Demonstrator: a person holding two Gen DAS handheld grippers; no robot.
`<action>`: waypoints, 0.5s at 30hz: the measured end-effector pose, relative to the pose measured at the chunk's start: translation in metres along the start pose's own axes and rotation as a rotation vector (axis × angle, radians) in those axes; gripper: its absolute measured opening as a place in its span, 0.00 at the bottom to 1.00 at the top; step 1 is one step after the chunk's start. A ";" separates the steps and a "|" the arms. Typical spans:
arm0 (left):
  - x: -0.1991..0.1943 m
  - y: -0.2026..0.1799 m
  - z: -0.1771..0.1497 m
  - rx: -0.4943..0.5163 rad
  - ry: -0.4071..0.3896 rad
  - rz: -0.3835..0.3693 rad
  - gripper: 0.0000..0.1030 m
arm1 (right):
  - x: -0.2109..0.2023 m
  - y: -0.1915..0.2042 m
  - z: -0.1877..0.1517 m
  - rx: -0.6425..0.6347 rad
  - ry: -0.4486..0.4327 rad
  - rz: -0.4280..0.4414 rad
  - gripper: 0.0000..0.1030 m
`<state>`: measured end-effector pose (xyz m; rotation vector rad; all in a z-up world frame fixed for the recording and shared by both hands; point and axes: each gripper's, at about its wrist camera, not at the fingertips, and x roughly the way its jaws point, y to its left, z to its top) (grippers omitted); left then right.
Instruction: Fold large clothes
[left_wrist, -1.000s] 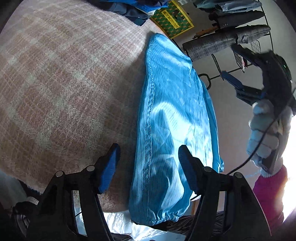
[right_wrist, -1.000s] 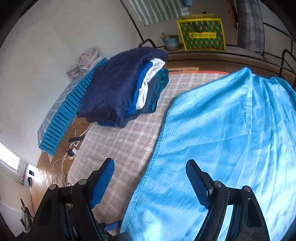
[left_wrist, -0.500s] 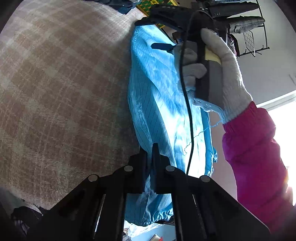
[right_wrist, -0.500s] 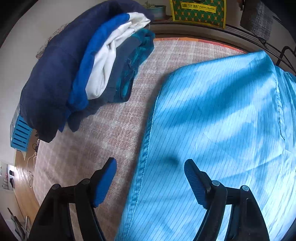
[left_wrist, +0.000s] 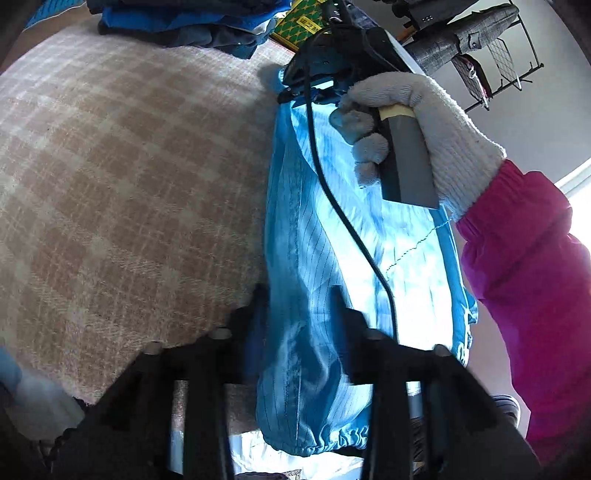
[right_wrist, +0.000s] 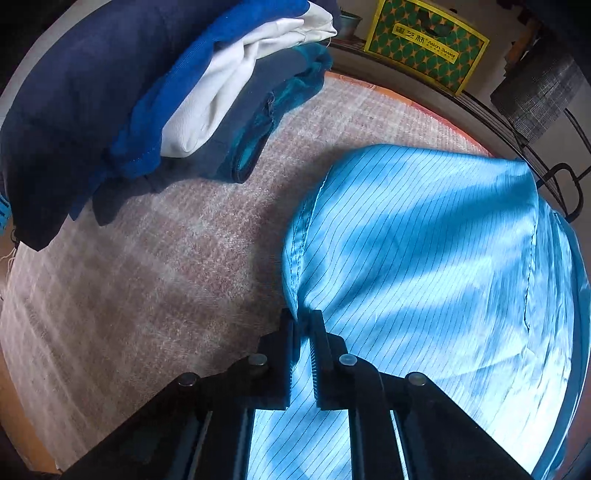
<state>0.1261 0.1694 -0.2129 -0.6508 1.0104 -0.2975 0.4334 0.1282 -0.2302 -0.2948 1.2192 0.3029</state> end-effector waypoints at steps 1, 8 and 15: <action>0.002 0.003 -0.001 -0.017 -0.002 -0.009 0.70 | -0.001 -0.004 0.000 0.018 -0.002 0.019 0.01; 0.017 0.002 -0.007 0.013 0.069 -0.047 0.00 | -0.008 -0.030 -0.002 0.128 -0.053 0.165 0.00; -0.007 -0.056 -0.004 0.165 -0.009 -0.065 0.00 | -0.040 -0.088 -0.018 0.280 -0.170 0.335 0.00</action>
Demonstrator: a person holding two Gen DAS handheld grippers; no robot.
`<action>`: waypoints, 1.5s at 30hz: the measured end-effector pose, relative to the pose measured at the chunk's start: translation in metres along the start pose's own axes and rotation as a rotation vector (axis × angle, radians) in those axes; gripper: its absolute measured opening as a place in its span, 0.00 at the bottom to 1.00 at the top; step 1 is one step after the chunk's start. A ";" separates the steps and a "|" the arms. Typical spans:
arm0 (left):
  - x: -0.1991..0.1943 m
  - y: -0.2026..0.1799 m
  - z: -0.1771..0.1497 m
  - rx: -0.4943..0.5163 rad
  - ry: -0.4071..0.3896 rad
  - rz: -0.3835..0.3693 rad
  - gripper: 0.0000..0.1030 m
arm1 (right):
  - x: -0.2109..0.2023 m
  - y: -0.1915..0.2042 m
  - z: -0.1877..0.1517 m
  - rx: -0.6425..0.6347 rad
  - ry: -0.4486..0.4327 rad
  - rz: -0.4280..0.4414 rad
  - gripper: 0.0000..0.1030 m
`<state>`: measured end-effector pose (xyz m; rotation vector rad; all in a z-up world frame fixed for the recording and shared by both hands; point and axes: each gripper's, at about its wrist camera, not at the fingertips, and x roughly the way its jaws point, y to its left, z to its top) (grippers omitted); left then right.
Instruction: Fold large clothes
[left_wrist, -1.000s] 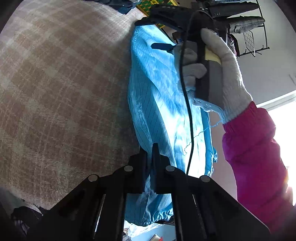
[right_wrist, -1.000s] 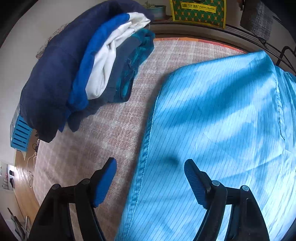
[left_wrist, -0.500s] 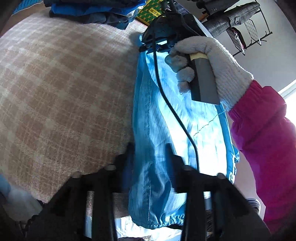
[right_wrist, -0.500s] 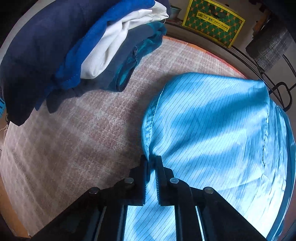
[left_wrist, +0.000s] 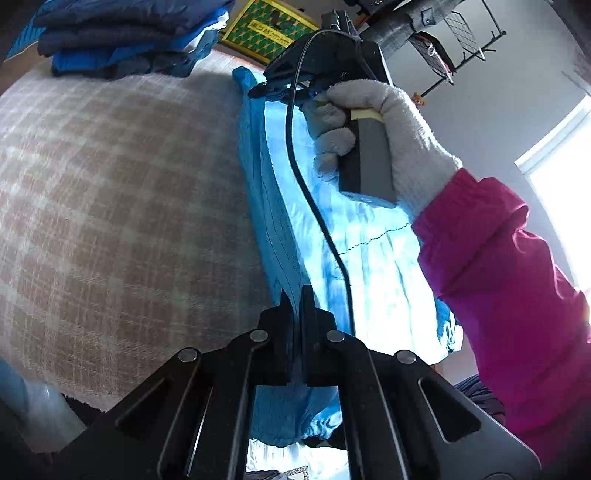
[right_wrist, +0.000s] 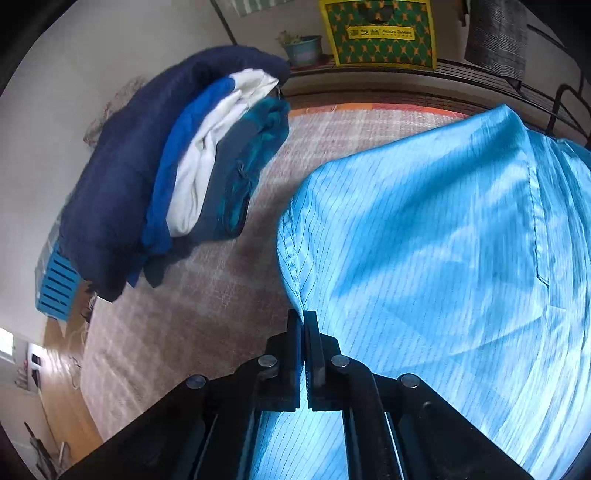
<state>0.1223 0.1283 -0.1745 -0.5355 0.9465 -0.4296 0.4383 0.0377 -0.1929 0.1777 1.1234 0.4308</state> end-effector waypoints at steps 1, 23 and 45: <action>-0.002 -0.005 0.000 0.014 -0.003 -0.002 0.00 | -0.011 -0.008 0.000 0.021 -0.021 0.023 0.00; 0.110 -0.139 -0.033 0.388 0.252 0.007 0.00 | -0.077 -0.242 -0.057 0.456 -0.065 0.016 0.00; 0.055 -0.113 -0.033 0.379 0.282 -0.198 0.39 | -0.201 -0.257 -0.089 0.328 -0.227 0.020 0.31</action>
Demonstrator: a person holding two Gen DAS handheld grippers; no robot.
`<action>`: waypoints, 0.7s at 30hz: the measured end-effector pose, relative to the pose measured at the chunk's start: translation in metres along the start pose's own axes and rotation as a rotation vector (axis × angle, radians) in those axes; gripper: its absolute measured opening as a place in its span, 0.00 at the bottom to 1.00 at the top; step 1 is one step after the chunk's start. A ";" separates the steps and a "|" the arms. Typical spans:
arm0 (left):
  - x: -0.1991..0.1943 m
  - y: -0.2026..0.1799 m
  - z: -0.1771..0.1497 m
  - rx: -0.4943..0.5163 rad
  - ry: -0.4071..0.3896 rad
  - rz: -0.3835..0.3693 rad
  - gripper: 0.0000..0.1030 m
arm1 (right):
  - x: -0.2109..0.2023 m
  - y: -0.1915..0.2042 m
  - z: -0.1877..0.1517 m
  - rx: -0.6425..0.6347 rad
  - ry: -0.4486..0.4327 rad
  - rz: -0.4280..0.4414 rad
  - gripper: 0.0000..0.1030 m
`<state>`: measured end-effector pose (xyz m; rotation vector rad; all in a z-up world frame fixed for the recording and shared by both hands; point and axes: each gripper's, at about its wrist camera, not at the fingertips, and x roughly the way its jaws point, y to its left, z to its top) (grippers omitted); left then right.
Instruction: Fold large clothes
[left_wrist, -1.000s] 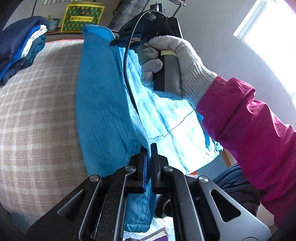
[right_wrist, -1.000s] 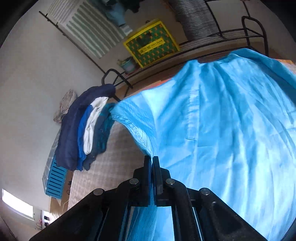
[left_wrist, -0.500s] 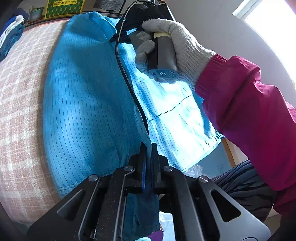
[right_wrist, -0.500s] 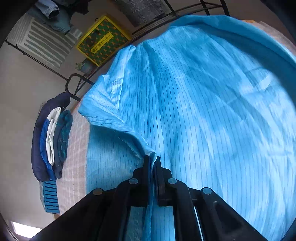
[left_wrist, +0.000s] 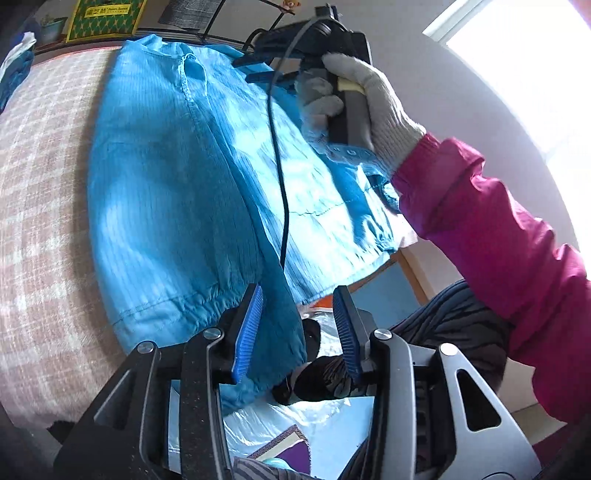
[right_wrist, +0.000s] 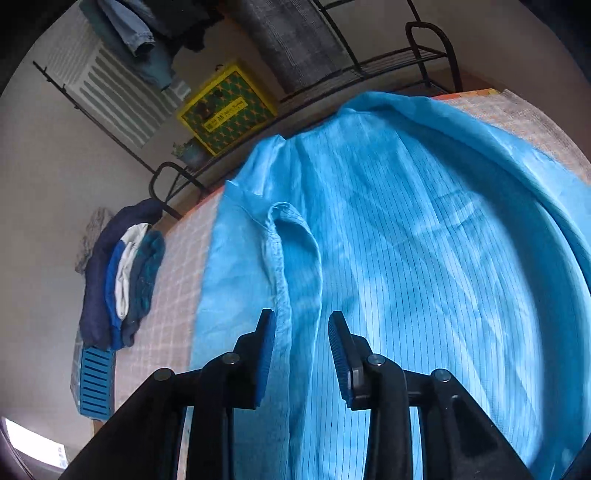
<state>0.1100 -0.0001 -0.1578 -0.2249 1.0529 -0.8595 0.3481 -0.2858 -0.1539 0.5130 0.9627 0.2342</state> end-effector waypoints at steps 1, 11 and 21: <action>-0.007 -0.011 -0.007 -0.008 -0.014 -0.002 0.38 | -0.014 0.001 -0.004 -0.012 -0.012 0.012 0.31; -0.031 0.057 0.007 -0.124 -0.086 0.188 0.36 | -0.088 0.034 -0.084 -0.184 -0.005 0.037 0.31; 0.041 0.047 -0.016 -0.034 0.031 0.257 0.31 | 0.004 0.055 -0.172 -0.382 0.252 -0.018 0.27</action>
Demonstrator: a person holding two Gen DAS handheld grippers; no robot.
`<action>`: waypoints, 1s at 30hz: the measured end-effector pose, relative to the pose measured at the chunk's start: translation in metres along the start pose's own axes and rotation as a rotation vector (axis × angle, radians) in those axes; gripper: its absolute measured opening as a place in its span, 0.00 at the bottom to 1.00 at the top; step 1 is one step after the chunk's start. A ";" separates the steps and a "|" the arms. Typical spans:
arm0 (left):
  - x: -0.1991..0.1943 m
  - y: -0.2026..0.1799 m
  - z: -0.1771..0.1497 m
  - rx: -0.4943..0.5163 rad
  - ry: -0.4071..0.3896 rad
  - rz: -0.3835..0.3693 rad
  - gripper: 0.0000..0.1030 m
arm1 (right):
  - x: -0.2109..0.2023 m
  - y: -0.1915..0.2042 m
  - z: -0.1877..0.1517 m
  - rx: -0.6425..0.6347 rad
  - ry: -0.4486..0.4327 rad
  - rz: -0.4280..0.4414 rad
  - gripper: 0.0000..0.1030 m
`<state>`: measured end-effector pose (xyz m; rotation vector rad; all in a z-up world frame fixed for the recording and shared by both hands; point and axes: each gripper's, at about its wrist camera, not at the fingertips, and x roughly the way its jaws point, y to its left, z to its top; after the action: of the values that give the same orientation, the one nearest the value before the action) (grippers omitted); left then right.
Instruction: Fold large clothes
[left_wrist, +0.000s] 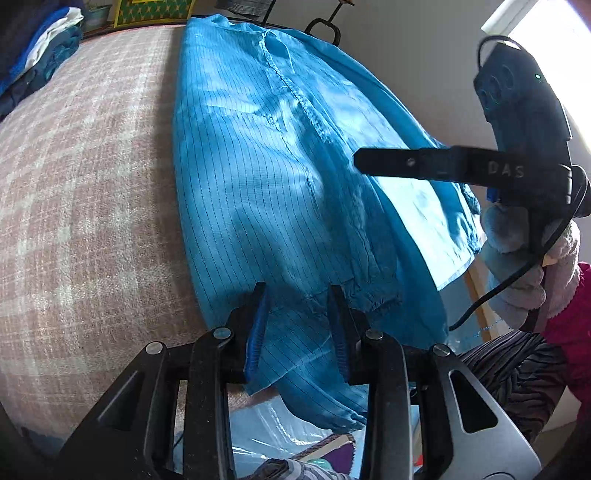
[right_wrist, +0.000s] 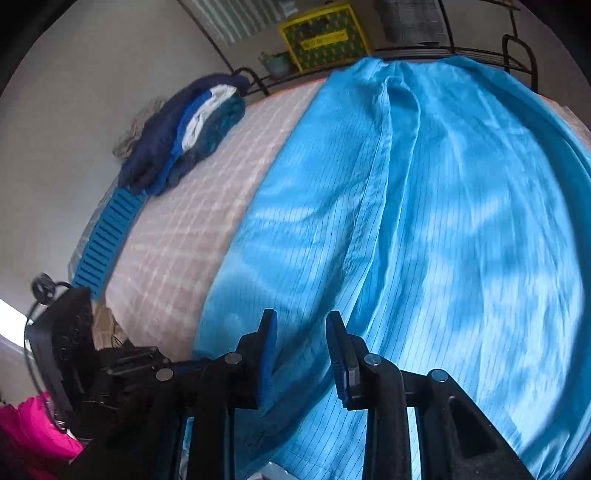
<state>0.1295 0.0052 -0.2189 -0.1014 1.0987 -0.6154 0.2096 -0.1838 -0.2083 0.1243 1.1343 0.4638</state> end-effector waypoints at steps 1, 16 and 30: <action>-0.002 -0.003 -0.002 0.017 -0.004 0.011 0.31 | 0.006 -0.001 -0.003 -0.011 0.018 -0.029 0.27; -0.052 -0.009 0.016 0.004 -0.098 0.021 0.31 | -0.066 -0.035 -0.033 0.103 -0.247 -0.126 0.55; -0.074 -0.061 0.069 0.067 -0.140 0.000 0.44 | -0.186 -0.130 -0.075 0.324 -0.349 -0.349 0.67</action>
<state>0.1405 -0.0228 -0.1040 -0.0850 0.9415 -0.6350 0.1179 -0.3886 -0.1256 0.2731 0.8555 -0.0566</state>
